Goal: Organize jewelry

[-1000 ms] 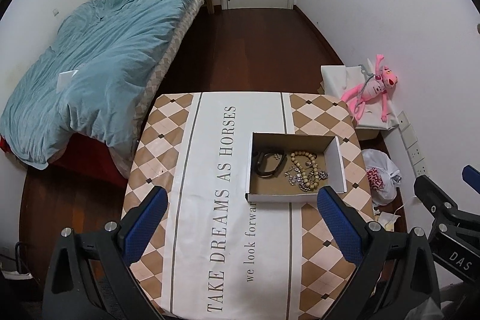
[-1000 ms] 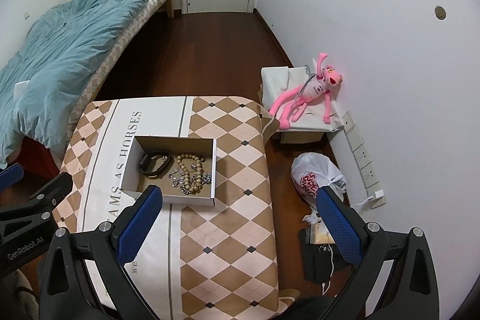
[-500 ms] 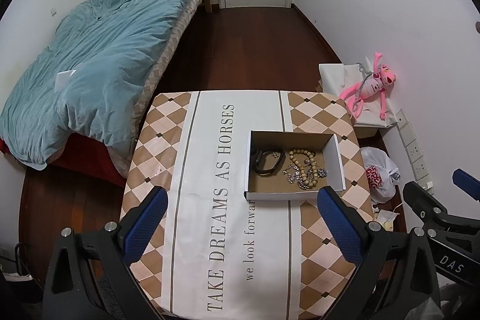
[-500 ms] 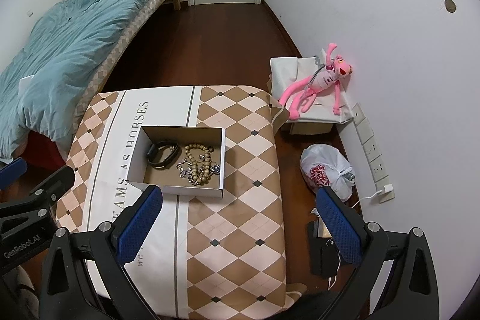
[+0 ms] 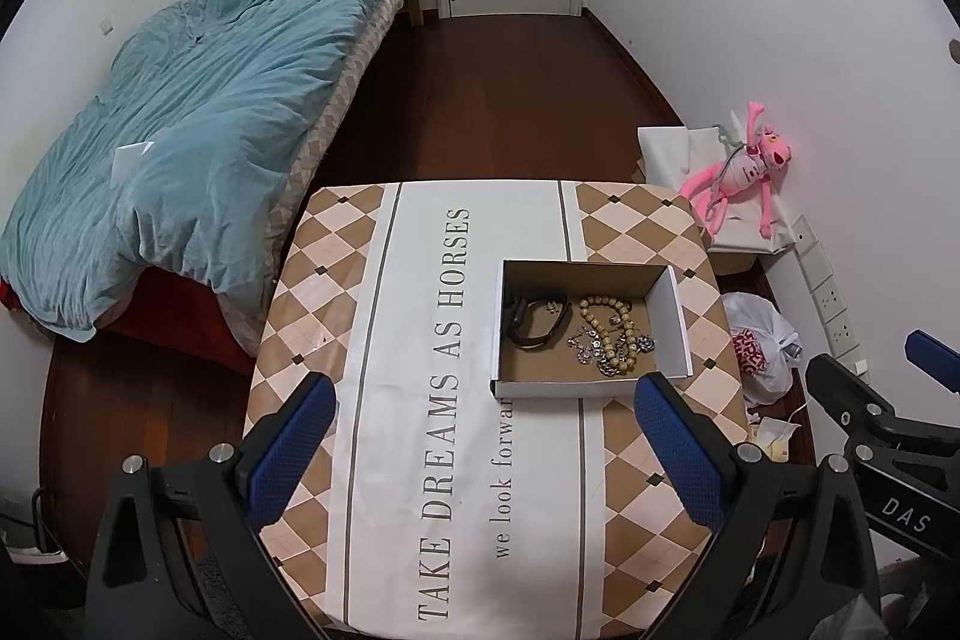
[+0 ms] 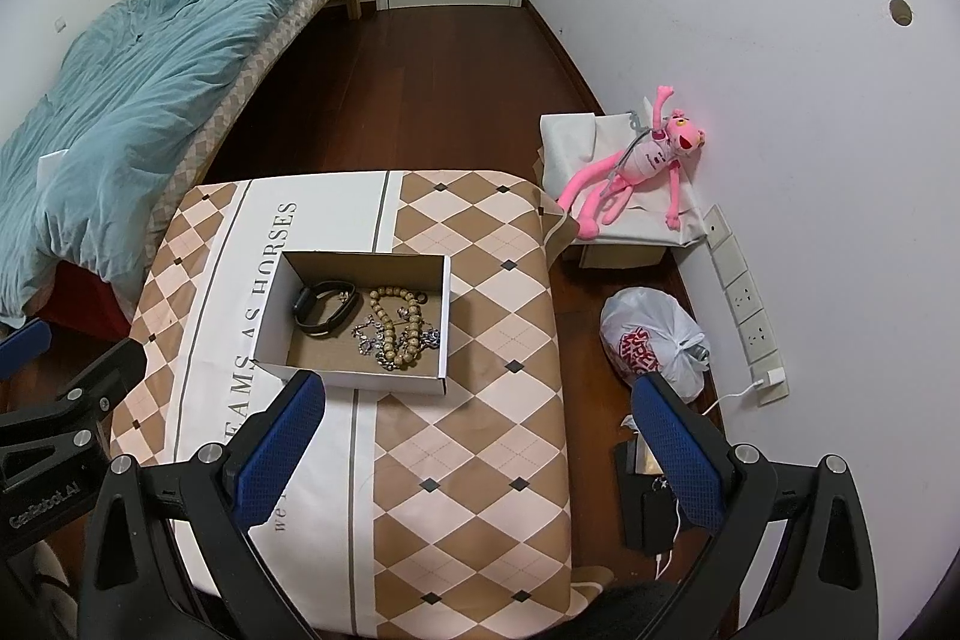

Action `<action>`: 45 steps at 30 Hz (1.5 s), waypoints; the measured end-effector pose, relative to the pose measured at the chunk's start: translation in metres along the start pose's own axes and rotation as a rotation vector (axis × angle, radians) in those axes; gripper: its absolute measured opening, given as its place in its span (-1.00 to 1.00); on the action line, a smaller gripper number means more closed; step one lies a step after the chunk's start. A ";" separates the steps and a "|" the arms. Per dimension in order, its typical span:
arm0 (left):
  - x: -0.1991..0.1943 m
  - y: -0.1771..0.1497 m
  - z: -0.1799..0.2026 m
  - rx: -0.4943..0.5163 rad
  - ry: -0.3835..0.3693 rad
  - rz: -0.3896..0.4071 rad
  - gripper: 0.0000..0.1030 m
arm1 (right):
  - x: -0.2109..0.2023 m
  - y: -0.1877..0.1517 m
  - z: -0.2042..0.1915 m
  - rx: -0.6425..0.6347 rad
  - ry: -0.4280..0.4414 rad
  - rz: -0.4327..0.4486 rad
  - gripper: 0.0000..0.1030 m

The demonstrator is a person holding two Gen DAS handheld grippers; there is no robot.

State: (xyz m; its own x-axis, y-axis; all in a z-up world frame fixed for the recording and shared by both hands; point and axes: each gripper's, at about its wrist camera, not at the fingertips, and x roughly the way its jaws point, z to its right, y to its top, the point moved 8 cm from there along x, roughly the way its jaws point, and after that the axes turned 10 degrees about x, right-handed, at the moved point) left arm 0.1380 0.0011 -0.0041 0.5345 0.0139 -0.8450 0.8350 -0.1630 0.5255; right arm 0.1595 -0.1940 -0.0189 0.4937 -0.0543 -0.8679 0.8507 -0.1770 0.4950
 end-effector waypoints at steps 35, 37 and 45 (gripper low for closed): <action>-0.010 0.001 -0.002 0.004 -0.006 0.007 0.98 | -0.008 0.002 -0.006 -0.021 0.006 -0.004 1.00; -0.009 0.001 -0.002 0.005 -0.006 0.005 0.98 | -0.008 0.002 -0.006 -0.023 0.006 -0.004 1.00; -0.009 0.001 -0.002 0.004 -0.008 0.005 0.98 | -0.008 0.002 -0.007 -0.022 0.009 -0.004 1.00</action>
State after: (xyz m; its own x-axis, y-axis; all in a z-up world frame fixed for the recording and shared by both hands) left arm 0.1344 0.0033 0.0041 0.5378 0.0053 -0.8431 0.8317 -0.1671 0.5294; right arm 0.1586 -0.1875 -0.0102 0.4919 -0.0451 -0.8695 0.8563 -0.1554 0.4925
